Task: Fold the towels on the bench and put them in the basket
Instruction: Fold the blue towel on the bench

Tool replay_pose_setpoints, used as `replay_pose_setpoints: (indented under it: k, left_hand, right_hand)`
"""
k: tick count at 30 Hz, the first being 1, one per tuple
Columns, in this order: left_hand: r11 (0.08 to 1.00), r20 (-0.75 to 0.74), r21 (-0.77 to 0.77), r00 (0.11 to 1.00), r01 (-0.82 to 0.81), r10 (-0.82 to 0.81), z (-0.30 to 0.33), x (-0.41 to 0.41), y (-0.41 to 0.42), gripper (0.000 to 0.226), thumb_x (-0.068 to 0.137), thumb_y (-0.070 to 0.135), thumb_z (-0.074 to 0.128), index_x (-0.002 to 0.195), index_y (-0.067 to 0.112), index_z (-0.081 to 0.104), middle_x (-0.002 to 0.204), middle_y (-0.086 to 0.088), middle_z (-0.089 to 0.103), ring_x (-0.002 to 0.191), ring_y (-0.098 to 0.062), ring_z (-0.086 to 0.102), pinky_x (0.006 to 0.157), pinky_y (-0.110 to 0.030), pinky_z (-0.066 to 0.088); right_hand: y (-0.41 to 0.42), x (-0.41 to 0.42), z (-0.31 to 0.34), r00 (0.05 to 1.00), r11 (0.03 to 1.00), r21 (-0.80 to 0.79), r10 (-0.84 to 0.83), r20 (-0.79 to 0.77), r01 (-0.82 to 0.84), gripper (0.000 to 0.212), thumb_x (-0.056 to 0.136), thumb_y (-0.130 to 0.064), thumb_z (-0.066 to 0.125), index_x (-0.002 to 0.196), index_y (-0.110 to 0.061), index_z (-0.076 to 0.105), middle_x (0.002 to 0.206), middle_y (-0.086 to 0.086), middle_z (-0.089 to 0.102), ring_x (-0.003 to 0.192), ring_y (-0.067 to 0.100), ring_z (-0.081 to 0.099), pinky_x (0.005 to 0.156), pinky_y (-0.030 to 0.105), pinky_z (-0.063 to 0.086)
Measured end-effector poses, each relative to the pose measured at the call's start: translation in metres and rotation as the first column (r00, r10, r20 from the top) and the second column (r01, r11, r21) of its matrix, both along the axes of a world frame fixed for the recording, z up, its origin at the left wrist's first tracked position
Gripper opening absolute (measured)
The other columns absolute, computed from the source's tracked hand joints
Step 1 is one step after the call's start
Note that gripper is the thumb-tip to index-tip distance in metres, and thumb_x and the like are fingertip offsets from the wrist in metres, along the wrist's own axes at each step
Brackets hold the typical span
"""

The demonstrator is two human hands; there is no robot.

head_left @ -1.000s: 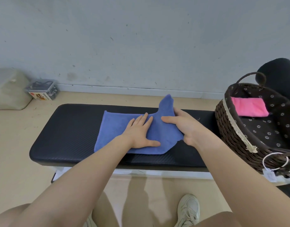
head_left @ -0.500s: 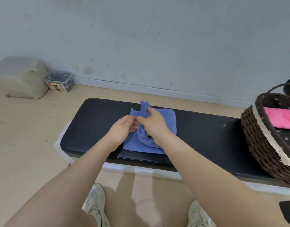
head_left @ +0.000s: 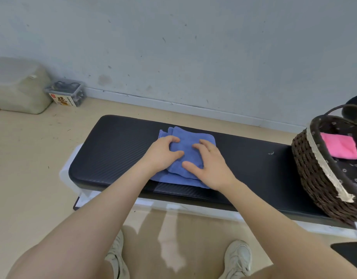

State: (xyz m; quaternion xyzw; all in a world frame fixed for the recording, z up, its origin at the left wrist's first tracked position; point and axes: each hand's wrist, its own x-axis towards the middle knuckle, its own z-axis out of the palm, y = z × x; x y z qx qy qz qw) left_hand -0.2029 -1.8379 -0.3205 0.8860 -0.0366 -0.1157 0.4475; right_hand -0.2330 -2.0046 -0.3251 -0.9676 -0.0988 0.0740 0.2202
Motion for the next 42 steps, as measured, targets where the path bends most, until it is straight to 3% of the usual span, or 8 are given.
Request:
replay_pose_setpoints:
  k: [3, 7, 11, 18, 24, 30, 37, 42]
  left_hand:
    - [0.996, -0.044, -0.056, 0.997, -0.063, 0.061, 0.000, -0.003, -0.004, 0.052, 0.090, 0.029, 0.058, 0.137, 0.016, 0.041, 0.141, -0.002, 0.043, 0.126, -0.017, 0.043, 0.089, -0.021, 0.032]
    - [0.976, -0.130, -0.162, 0.984, -0.144, 0.124, 0.000, -0.004, -0.009, 0.051, 0.090, 0.035, 0.056, 0.137, 0.019, 0.043, 0.142, 0.001, 0.043, 0.128, -0.015, 0.041, 0.091, -0.022, 0.031]
    - [0.964, -0.158, -0.192, 0.975, -0.182, 0.153, 0.001, -0.002, -0.014, 0.054, 0.088, 0.032, 0.060, 0.138, 0.020, 0.041, 0.141, 0.000, 0.043, 0.125, -0.017, 0.043, 0.089, -0.022, 0.034]
    - [0.983, -0.078, -0.143, 0.991, -0.116, 0.105, -0.006, -0.014, -0.013, 0.064, 0.085, 0.021, 0.065, 0.142, 0.019, 0.035, 0.146, 0.000, 0.038, 0.131, -0.016, 0.039, 0.102, -0.025, 0.033]
    - [0.986, -0.142, -0.163, 0.990, -0.046, 0.023, 0.007, -0.011, -0.002, 0.069, 0.083, 0.025, 0.069, 0.144, 0.024, 0.035, 0.146, 0.002, 0.039, 0.129, -0.016, 0.042, 0.103, -0.026, 0.037]
    - [0.996, -0.016, 0.040, 0.997, 0.082, -0.081, 0.011, -0.015, 0.007, 0.055, 0.087, 0.015, 0.061, 0.139, 0.011, 0.040, 0.103, 0.014, 0.046, 0.098, -0.010, 0.044, 0.071, -0.017, 0.037]
    - [0.956, 0.060, 0.292, 0.997, 0.021, -0.040, -0.010, -0.012, 0.020, 0.060, 0.091, 0.036, 0.053, 0.146, 0.027, 0.029, 0.141, 0.001, 0.039, 0.128, -0.025, 0.034, 0.104, -0.041, 0.034]
    - [0.989, 0.142, 0.060, 0.982, -0.137, 0.127, -0.023, -0.015, 0.031, 0.051, 0.093, 0.028, 0.054, 0.141, 0.017, 0.039, 0.131, -0.004, 0.046, 0.114, -0.013, 0.046, 0.089, -0.020, 0.031]
  right_hand:
    - [-0.005, -0.012, -0.009, 0.986, 0.979, -0.164, 0.136, 0.092, -0.120, 0.087, 0.076, -0.067, 0.031, 0.147, -0.016, 0.029, 0.157, 0.007, 0.016, 0.146, 0.023, 0.014, 0.119, 0.043, 0.014]
    - [-0.006, -0.015, -0.016, 0.952, 0.915, -0.401, 0.158, 0.263, -0.041, 0.076, 0.052, -0.025, 0.084, 0.122, -0.005, 0.060, 0.128, 0.021, 0.057, 0.107, 0.035, 0.063, 0.073, 0.040, 0.057]
    - [-0.003, -0.024, -0.012, 0.857, 0.861, -0.508, 0.260, 0.444, 0.001, 0.078, 0.037, 0.001, 0.072, 0.111, -0.013, 0.055, 0.102, 0.011, 0.044, 0.061, 0.025, 0.056, 0.040, 0.021, 0.026]
    - [-0.012, -0.031, -0.011, 0.858, 0.790, -0.561, 0.447, 0.252, -0.247, 0.065, 0.068, -0.013, 0.059, 0.133, -0.014, 0.051, 0.121, 0.007, 0.054, 0.081, 0.023, 0.055, 0.068, 0.029, 0.046]
    - [-0.010, 0.002, 0.006, 0.999, 0.990, -0.133, 0.040, 0.021, -0.037, 0.057, 0.097, -0.052, 0.025, 0.147, -0.026, 0.027, 0.159, 0.001, 0.011, 0.147, 0.020, 0.007, 0.118, 0.039, 0.013]
    - [-0.007, 0.010, -0.008, 0.992, 0.986, -0.165, -0.012, -0.124, -0.009, 0.099, 0.078, -0.074, 0.042, 0.151, -0.023, -0.001, 0.158, -0.001, -0.016, 0.145, 0.022, -0.020, 0.119, 0.043, -0.006]
    - [0.001, 0.009, -0.008, 0.998, 0.982, -0.190, -0.025, -0.051, 0.015, 0.095, 0.082, -0.071, 0.041, 0.151, -0.020, 0.000, 0.158, 0.002, -0.017, 0.145, 0.023, -0.018, 0.120, 0.041, -0.001]
    - [0.010, 0.007, -0.004, 0.997, 0.995, -0.098, 0.027, -0.074, -0.034, 0.077, 0.091, -0.061, 0.035, 0.151, -0.025, 0.002, 0.158, -0.002, -0.019, 0.145, 0.019, -0.020, 0.120, 0.038, 0.003]
